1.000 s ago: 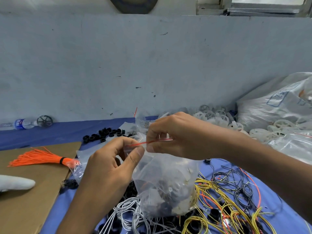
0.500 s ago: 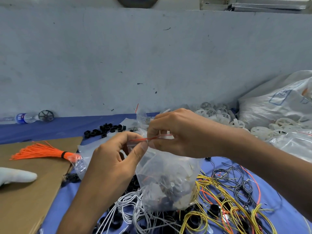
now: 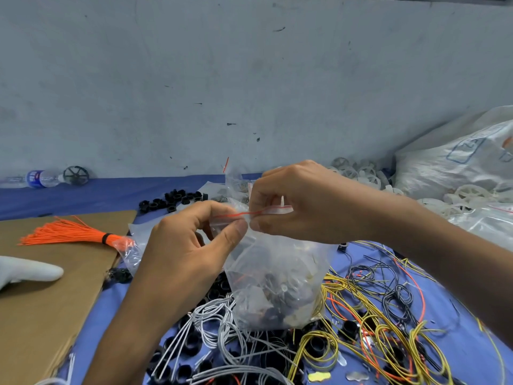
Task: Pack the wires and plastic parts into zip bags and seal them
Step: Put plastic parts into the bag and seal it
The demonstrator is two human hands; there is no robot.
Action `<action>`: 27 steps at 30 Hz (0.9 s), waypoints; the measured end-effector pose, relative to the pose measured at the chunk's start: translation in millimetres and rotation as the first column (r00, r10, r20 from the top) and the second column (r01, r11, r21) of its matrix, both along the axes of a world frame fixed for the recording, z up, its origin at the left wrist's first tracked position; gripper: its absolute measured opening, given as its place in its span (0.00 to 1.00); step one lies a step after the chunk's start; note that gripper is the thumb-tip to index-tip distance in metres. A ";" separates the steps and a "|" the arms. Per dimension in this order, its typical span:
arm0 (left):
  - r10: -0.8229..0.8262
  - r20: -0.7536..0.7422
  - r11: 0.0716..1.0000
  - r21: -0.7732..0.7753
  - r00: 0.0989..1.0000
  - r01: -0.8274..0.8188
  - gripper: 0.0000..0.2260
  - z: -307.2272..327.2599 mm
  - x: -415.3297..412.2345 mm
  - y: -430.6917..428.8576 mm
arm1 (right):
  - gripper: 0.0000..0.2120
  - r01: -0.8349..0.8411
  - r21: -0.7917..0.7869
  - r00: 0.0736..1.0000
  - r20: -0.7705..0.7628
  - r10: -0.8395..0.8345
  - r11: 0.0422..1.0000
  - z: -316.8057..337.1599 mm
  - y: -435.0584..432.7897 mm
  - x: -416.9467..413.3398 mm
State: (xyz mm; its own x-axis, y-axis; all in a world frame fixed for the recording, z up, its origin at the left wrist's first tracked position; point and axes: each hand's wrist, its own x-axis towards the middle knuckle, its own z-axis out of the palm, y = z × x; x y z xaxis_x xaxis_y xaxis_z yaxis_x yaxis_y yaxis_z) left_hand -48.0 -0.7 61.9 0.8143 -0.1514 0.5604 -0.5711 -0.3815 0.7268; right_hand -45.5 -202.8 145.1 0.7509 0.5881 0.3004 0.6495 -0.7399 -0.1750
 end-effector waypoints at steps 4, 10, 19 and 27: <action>0.010 0.031 1.000 -0.030 0.999 -0.009 0.07 0.6 -1.1 -0.4 | 0.03 -0.008 -0.002 1.000 -0.008 0.008 1.000 1.3 -0.4 0.2; 0.030 0.017 0.999 -0.045 0.999 -0.029 0.05 1.2 -1.0 0.3 | 0.02 0.018 0.021 0.999 -0.033 -0.017 1.000 3.1 -5.0 1.8; 0.052 0.032 0.998 -0.035 0.998 -0.051 0.06 0.8 0.7 0.8 | 0.03 0.009 0.026 0.998 -0.061 -0.008 1.000 3.5 -12.1 3.1; 0.056 0.023 0.998 -0.037 0.998 -0.055 0.08 -0.1 3.1 3.8 | 0.03 0.042 0.081 0.998 -0.039 -0.039 0.996 0.1 -41.3 3.6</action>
